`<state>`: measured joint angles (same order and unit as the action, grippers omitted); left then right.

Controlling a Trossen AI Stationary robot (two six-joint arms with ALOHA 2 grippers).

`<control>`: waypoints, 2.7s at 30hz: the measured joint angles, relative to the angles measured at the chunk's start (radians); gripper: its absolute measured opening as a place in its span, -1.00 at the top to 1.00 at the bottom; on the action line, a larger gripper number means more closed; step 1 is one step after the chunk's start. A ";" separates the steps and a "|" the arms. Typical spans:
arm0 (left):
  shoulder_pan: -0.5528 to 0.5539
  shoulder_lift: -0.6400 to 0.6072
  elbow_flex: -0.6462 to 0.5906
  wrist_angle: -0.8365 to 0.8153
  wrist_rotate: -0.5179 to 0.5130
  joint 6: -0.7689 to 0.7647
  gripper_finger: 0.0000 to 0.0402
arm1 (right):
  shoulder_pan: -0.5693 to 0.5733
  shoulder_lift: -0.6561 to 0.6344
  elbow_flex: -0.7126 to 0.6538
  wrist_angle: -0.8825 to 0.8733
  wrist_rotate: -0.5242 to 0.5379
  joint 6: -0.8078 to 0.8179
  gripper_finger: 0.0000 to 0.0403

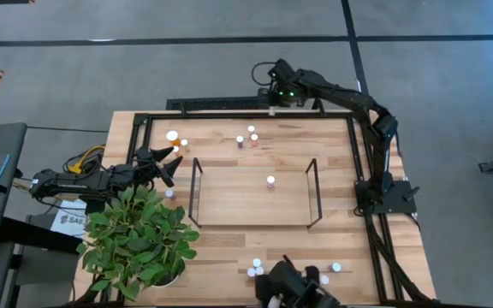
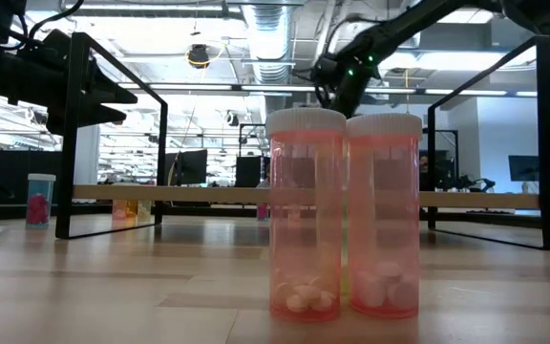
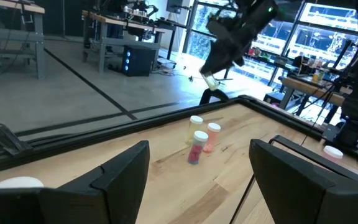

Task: Pick and place medicine bottles onto shelf by color
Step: Put the yellow pill bottle on the shelf

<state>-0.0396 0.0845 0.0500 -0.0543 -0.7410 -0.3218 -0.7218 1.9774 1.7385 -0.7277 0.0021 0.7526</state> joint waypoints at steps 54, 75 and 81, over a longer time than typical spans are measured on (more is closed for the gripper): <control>0.000 0.000 0.000 0.000 0.000 0.000 -0.32 | 1.036 -0.002 0.367 -0.843 0.724 0.995 0.46; 0.000 0.000 0.000 0.000 0.000 0.000 -0.32 | 1.193 0.027 0.370 -0.332 0.914 0.571 0.47; 0.000 0.000 0.000 0.000 0.001 0.000 -0.32 | 1.209 0.101 0.369 -0.265 1.047 0.506 0.47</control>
<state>-0.0395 0.0845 0.0499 -0.0541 -0.7404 -0.3218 0.4873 2.0781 2.1073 -0.9926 1.0490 1.2587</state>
